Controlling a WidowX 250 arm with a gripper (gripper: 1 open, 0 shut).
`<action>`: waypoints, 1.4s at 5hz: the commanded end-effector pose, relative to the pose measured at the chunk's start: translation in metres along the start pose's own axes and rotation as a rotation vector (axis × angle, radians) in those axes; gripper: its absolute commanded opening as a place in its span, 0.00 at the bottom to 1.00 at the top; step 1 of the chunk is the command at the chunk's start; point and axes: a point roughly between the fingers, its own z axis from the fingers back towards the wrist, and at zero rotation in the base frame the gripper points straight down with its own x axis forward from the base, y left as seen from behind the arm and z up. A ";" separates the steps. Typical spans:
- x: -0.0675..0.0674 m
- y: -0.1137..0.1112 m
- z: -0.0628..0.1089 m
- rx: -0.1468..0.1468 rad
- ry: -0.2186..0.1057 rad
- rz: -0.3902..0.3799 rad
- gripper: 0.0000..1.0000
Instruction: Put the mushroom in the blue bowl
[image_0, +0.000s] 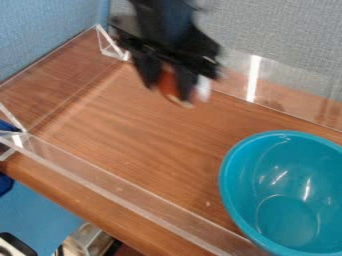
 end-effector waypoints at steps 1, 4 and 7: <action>-0.005 -0.041 0.001 -0.018 -0.005 -0.049 0.00; -0.029 -0.081 -0.039 -0.027 0.045 -0.093 0.00; -0.028 -0.073 -0.074 -0.026 0.065 -0.071 0.00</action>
